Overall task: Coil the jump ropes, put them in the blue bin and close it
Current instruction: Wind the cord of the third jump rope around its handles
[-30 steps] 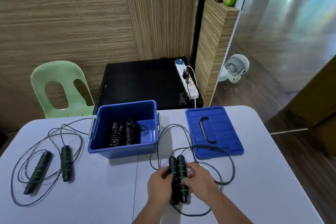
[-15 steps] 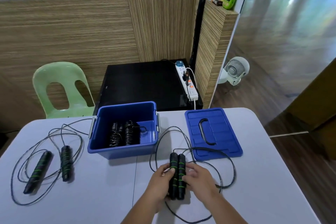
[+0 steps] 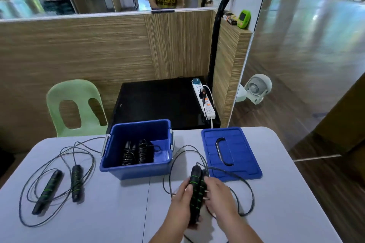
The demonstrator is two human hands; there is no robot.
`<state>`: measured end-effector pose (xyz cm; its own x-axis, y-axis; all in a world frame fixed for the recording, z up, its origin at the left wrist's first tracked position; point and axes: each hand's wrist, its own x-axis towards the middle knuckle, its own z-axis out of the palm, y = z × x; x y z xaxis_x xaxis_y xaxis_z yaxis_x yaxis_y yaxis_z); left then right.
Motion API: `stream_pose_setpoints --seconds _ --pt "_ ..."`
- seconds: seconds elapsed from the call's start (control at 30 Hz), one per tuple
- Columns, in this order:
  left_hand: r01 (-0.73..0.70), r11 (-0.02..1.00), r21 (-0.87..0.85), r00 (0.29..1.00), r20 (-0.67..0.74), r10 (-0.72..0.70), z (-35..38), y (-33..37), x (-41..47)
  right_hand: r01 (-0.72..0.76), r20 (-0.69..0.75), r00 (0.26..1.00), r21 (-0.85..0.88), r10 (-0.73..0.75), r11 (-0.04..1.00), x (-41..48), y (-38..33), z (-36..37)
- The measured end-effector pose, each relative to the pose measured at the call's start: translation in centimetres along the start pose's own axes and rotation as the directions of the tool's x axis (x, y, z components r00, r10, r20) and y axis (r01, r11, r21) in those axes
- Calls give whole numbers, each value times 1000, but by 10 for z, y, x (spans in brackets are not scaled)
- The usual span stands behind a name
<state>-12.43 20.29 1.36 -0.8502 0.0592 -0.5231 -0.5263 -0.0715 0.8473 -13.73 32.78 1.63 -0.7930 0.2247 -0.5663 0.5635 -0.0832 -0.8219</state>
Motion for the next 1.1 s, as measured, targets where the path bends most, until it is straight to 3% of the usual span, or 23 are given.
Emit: stream_pose_setpoints --seconds 0.23,0.37,0.63,0.87,1.1 --pt "-157 950 271 974 -118 195 9 -4 -25 -97 -6 995 42 97 994 -21 -26 22" --pt "-242 785 570 942 -58 332 4 1 -34 -243 37 970 221 241 945 -35 -30 28" --pt "-363 585 725 876 51 480 -22 -1 -52 -279 91 959 478 268 833 -63 -27 41" --pt "-578 422 698 703 164 692 -69 -12 -87 -197 85 978 691 193 695 -108 -21 69" --pt "-744 257 617 482 229 846 -111 -6 -116 -205 147 979 669 143 714 -155 -18 86"
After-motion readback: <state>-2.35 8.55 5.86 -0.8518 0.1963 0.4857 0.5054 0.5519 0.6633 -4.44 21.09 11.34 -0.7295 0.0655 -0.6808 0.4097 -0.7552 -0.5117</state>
